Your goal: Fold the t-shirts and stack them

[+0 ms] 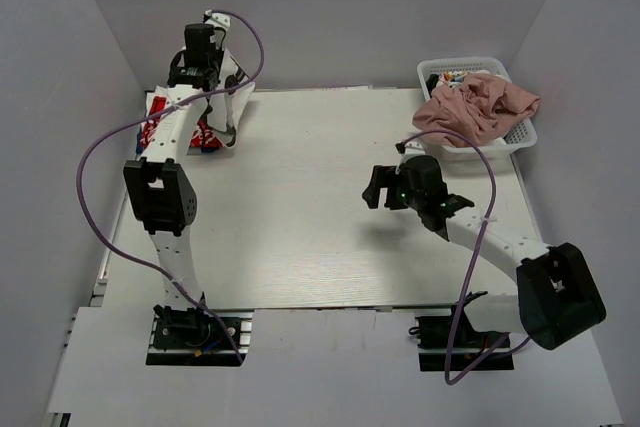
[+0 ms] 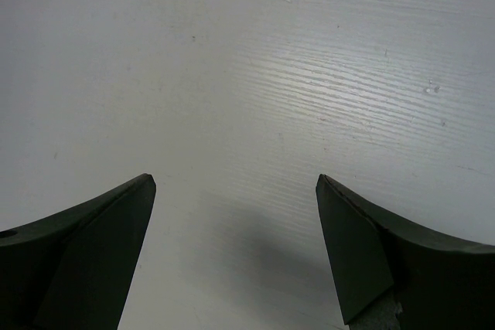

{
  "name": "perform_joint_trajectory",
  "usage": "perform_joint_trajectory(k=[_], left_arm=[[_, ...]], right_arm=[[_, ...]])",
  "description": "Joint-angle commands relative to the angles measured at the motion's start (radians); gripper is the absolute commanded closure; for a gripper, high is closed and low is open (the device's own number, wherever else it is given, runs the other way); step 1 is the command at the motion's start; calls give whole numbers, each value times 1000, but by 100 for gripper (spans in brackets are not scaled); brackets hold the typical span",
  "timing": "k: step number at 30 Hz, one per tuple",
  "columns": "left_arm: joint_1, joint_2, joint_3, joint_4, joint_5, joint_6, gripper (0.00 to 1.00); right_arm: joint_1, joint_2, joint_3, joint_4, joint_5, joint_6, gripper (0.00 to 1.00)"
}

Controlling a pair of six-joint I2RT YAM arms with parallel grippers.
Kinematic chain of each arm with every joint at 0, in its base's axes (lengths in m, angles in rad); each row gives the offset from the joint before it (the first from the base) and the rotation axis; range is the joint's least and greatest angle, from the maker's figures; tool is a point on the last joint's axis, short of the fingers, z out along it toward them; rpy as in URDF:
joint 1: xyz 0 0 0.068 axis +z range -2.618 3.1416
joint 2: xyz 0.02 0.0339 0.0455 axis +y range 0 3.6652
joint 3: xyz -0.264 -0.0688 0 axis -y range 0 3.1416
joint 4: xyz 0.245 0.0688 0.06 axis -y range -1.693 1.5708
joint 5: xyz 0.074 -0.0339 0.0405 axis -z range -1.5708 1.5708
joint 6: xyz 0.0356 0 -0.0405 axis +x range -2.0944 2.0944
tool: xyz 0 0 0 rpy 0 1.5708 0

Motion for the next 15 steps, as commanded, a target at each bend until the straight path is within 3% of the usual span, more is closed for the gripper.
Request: perform_joint_trajectory(k=[1, 10, 15], left_arm=[[24, -66, 6, -2, 56, -3, 100], [128, 41, -48, 96, 35, 17, 100], [200, 148, 32, 154, 1, 17, 100]], right_arm=[[0, 10, 46, 43, -16, -4, 10], [0, 87, 92, 24, -22, -11, 10], [0, 148, 149, 15, -32, -11, 10]])
